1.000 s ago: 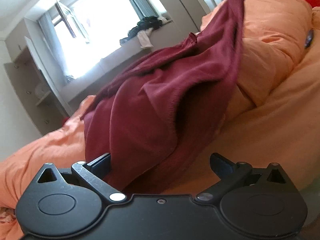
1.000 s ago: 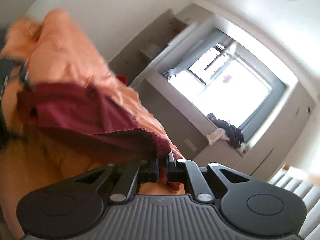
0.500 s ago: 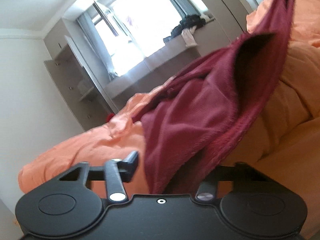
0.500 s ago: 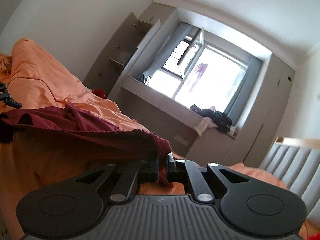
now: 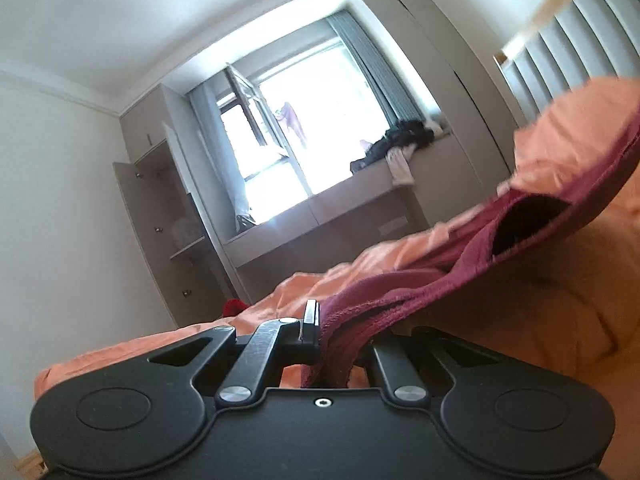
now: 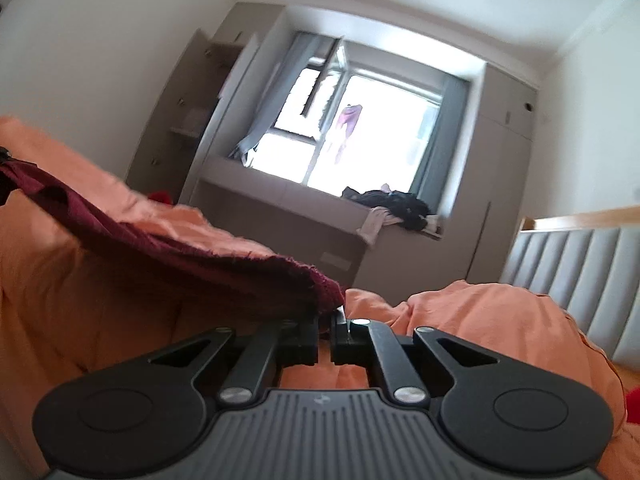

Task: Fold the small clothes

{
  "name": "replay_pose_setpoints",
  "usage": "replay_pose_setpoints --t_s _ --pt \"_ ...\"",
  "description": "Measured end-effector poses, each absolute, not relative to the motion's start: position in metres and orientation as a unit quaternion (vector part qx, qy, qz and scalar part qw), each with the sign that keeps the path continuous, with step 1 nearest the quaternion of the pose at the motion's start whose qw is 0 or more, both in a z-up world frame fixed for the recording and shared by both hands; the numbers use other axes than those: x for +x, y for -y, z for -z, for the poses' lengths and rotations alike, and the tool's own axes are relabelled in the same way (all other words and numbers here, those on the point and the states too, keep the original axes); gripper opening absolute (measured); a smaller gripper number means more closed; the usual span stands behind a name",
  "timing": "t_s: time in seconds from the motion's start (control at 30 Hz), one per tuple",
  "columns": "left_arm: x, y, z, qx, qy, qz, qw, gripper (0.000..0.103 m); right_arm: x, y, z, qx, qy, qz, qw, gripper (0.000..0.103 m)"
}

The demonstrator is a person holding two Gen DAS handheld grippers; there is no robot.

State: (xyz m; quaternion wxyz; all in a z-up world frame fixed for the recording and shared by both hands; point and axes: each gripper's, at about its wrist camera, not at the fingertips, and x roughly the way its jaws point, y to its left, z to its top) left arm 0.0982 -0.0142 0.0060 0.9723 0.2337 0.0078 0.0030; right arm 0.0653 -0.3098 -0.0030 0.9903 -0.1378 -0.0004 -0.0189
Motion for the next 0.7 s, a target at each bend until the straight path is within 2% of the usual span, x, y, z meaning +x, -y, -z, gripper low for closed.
replay_pose_setpoints --t_s 0.37,0.5,0.7 --pt "0.011 -0.022 -0.064 0.209 -0.035 0.055 0.976 0.004 -0.044 0.304 -0.044 -0.157 0.041 0.012 0.987 0.005" --pt "-0.007 -0.032 -0.079 0.194 -0.061 0.072 0.976 0.004 -0.057 0.301 -0.061 -0.157 0.042 0.004 0.987 0.005" --pt "0.02 -0.032 -0.113 0.185 -0.098 0.083 0.974 0.004 -0.033 0.313 -0.089 -0.125 0.016 -0.011 0.992 0.005"
